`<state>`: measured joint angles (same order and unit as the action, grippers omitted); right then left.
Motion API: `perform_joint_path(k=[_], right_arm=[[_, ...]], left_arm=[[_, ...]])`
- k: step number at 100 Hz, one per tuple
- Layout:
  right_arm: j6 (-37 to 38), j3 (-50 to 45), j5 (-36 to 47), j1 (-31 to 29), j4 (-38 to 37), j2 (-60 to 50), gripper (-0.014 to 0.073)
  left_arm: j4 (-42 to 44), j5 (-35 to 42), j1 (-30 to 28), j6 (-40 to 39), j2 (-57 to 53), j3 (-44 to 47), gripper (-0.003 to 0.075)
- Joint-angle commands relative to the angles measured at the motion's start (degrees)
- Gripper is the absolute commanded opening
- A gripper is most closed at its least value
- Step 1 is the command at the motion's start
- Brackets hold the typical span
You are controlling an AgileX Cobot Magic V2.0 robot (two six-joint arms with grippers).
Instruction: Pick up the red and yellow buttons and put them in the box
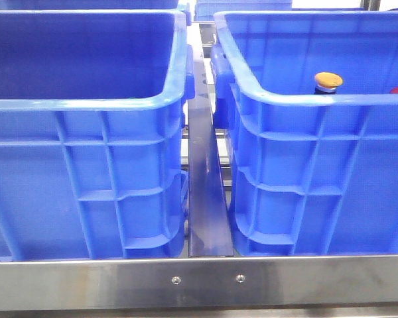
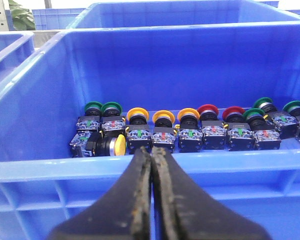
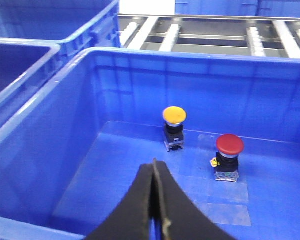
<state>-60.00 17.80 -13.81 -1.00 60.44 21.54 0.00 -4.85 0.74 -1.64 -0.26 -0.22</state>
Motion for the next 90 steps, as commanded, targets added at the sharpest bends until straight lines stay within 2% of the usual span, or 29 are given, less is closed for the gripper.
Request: perform_joint_path(k=[1, 10, 16, 23, 31, 38, 43, 50, 57, 83, 88, 90], right_arm=[[-0.38, 1.57, 3.87, 0.24, 1.26, 0.24, -0.0060], [-0.06, 1.57, 10.04, 1.45, -2.17, 0.19, -0.0060], [4.72, 1.57, 15.49, 2.25, -10.21, 0.19, -0.0060], [18.14, 1.57, 19.90, 2.78, -21.52, -0.06, -0.0060], [36.74, 1.31, 22.33, 2.78, -35.22, -0.80, -0.0060], [50.04, 0.83, 23.32, 2.42, -47.85, -1.19, -0.0060], [57.93, 0.10, 23.58, 2.16, -56.65, -1.26, -0.0060], [65.93, -1.72, 24.01, 1.63, -64.27, -1.33, -0.0060], [68.46, -4.35, 24.54, 0.97, -67.48, -2.32, -0.0060], [68.46, -16.63, 27.03, 0.39, -67.17, -14.36, -0.0060], [68.41, -18.52, 26.33, 0.39, -67.17, -17.33, -0.0060], [68.28, -18.33, 23.23, 0.39, -67.49, -18.58, -0.0060]], left_arm=[[-0.35, 4.85, -0.11, -0.49, -1.92, 2.79, -0.0019], [-0.35, 4.85, -0.11, -0.49, -1.92, 2.79, -0.0019], [-0.35, 4.85, -0.11, -0.49, -1.92, 2.79, -0.0019], [-0.35, 4.85, -0.11, -0.49, -1.92, 2.79, -0.0019], [-0.35, 4.85, -0.11, -0.49, -1.92, 2.79, -0.0019], [-0.35, 4.85, -0.11, -0.49, -1.92, 2.79, -0.0019], [-0.35, 4.85, -0.11, -0.49, -1.92, 2.79, -0.0019], [-0.35, 4.85, -0.11, -0.49, -1.92, 2.79, -0.0019], [-0.35, 4.85, -0.11, -0.49, -1.92, 2.79, -0.0019], [-0.35, 4.85, -0.11, -0.49, -1.92, 2.79, -0.0019], [-0.35, 4.85, -0.11, -0.49, -1.92, 2.79, -0.0019], [-0.35, 4.85, -0.11, -0.49, -1.92, 2.79, -0.0019]])
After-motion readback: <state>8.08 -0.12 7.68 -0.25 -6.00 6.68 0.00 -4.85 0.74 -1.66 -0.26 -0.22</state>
